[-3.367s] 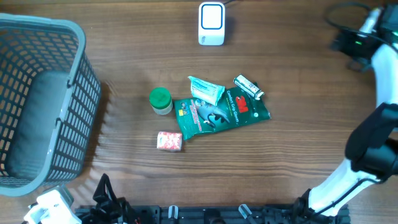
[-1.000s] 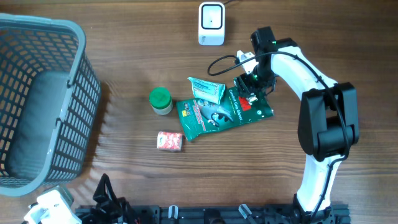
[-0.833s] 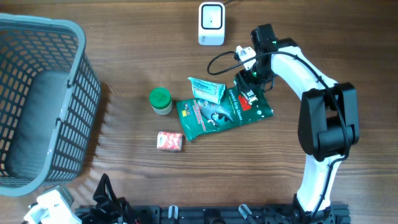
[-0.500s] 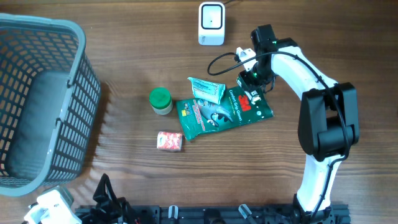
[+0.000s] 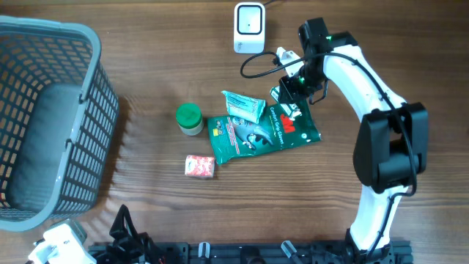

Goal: Scan the item barcode
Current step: 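Reach the right gripper to the pile and grasp the green AXE box, then hold the AXE box up to the white scanner, then carry the AXE box to the right table edge and release it, then reach the right gripper to the pile and grasp the light-green wipes packet, then lift the wipes packet and hold it up to the white scanner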

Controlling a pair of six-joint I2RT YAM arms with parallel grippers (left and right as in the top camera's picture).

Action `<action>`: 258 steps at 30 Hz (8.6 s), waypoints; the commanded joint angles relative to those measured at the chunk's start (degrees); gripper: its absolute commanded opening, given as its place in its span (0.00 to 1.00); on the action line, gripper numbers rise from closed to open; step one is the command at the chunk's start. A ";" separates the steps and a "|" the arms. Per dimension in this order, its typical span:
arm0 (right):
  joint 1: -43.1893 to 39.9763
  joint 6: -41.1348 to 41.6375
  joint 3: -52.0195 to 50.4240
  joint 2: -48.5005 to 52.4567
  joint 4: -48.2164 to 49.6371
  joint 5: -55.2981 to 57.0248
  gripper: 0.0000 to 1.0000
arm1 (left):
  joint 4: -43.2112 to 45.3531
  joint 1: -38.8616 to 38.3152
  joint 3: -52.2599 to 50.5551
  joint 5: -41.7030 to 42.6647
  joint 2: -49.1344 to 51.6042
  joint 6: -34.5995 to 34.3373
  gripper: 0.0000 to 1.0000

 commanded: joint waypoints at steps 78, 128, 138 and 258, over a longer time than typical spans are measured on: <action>9.03 -24.90 -1.11 13.60 73.29 48.72 0.14 | 0.17 0.35 0.00 0.24 -0.26 -0.09 1.00; -17.29 40.46 2.03 -8.83 11.08 -3.76 1.00 | 0.17 0.35 0.00 0.24 -0.26 -0.09 1.00; 4.17 52.39 -19.54 -8.74 28.24 -7.30 0.73 | 0.17 0.35 0.00 0.24 -0.26 -0.09 1.00; 1.31 91.80 9.70 17.94 78.64 -20.26 0.05 | 0.17 0.35 0.00 0.24 -0.26 -0.09 1.00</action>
